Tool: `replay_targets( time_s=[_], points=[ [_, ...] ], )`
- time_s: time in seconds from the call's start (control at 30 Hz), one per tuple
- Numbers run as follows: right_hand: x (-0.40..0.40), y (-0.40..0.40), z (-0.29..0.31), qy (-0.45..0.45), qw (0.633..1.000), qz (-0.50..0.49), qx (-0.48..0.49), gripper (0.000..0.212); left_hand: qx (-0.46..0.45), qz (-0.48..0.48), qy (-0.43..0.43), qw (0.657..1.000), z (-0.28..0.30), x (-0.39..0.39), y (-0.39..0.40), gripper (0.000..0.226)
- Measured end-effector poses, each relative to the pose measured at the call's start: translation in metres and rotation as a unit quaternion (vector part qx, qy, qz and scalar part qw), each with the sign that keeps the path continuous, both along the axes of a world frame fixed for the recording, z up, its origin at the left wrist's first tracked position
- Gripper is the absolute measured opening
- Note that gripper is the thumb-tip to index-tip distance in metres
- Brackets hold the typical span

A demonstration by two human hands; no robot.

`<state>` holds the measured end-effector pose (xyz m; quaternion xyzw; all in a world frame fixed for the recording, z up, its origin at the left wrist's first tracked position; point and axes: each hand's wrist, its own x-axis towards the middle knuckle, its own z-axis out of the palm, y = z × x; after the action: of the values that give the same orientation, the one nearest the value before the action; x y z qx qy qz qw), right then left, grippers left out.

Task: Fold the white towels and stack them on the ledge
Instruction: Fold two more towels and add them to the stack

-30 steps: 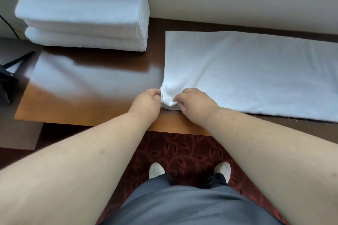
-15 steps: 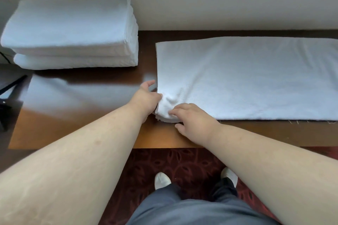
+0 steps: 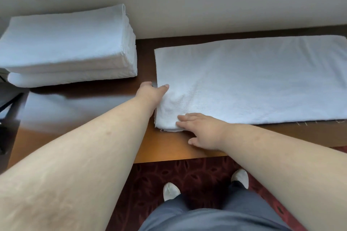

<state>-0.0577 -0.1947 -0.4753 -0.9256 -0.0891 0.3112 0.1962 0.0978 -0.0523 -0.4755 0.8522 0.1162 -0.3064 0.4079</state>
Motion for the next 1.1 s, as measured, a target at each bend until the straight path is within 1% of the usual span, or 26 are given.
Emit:
replay_targets(
  time_s=[0.1, 0.17, 0.27, 0.33, 0.37, 0.43, 0.5, 0.53, 0.57, 0.67, 0.7, 0.73, 0.8, 0.87, 0.9, 0.93, 0.97, 1.03, 1.1],
  points=[
    [-0.002, 0.005, 0.005, 0.027, 0.999, 0.014, -0.013, 0.074, 0.017, -0.011, 0.075, 0.997, 0.006, 0.003, -0.010, 0.082],
    [0.001, 0.007, 0.010, 0.030, 0.999, 0.008, -0.015, 0.073, 0.015, -0.022, 0.069, 0.997, 0.009, 0.007, -0.016, 0.071],
    [0.011, 0.002, 0.019, 0.033, 0.999, 0.009, -0.014, 0.069, -0.010, -0.037, 0.019, 0.999, 0.008, 0.015, -0.020, 0.048],
    [0.021, -0.002, 0.024, 0.043, 0.999, 0.013, -0.010, 0.066, -0.048, -0.013, 0.024, 0.998, 0.003, 0.016, -0.017, 0.033],
    [0.027, -0.004, 0.025, 0.051, 0.999, 0.008, -0.004, 0.066, -0.070, 0.005, 0.039, 0.997, 0.001, 0.016, -0.016, 0.029],
    [0.037, -0.008, 0.027, 0.073, 0.997, -0.015, 0.014, 0.068, -0.096, 0.028, 0.059, 0.993, -0.004, 0.017, -0.014, 0.035],
    [0.045, -0.011, 0.024, 0.095, 0.995, -0.028, 0.030, 0.072, -0.093, 0.029, 0.059, 0.993, -0.006, 0.022, -0.016, 0.051],
    [0.048, -0.011, 0.022, 0.104, 0.994, -0.026, 0.033, 0.074, -0.091, 0.034, 0.059, 0.994, -0.006, 0.026, -0.018, 0.055],
    [0.051, -0.011, 0.019, 0.112, 0.993, -0.020, 0.032, 0.076, -0.100, 0.043, 0.059, 0.992, -0.007, 0.033, -0.021, 0.055],
    [0.059, -0.010, 0.012, 0.128, 0.992, -0.002, 0.022, 0.086, -0.137, 0.067, 0.040, 0.987, -0.005, 0.061, -0.035, 0.040],
    [0.060, -0.010, 0.011, 0.134, 0.991, -0.001, 0.025, 0.087, -0.135, 0.063, 0.025, 0.989, -0.002, 0.071, -0.040, 0.037],
    [0.062, -0.011, 0.010, 0.138, 0.990, -0.001, 0.029, 0.088, -0.134, 0.055, 0.013, 0.989, 0.000, 0.082, -0.046, 0.038],
    [0.066, -0.014, 0.009, 0.151, 0.988, -0.002, 0.038, 0.086, -0.114, 0.026, 0.003, 0.993, 0.000, 0.102, -0.058, 0.055],
    [0.070, -0.015, 0.011, 0.167, 0.985, -0.007, 0.047, 0.083, -0.052, -0.015, 0.000, 0.999, -0.002, 0.115, -0.067, 0.066],
    [0.073, -0.015, 0.013, 0.174, 0.984, -0.007, 0.050, 0.081, -0.025, -0.030, -0.010, 0.999, -0.002, 0.118, -0.069, 0.065],
    [0.076, -0.015, 0.014, 0.179, 0.983, -0.006, 0.050, 0.081, -0.014, -0.038, -0.027, 0.999, -0.005, 0.122, -0.070, 0.060],
    [0.078, -0.015, 0.017, 0.185, 0.982, -0.004, 0.047, 0.081, -0.018, -0.039, -0.049, 0.998, -0.007, 0.125, -0.070, 0.052],
    [0.080, -0.015, 0.021, 0.195, 0.980, 0.013, 0.035, 0.085, -0.042, -0.007, -0.094, 0.995, -0.011, 0.130, -0.068, 0.041],
    [0.079, -0.016, 0.023, 0.200, 0.979, 0.045, 0.019, 0.090, -0.040, 0.007, -0.117, 0.992, -0.014, 0.136, -0.066, 0.040]
  ],
)
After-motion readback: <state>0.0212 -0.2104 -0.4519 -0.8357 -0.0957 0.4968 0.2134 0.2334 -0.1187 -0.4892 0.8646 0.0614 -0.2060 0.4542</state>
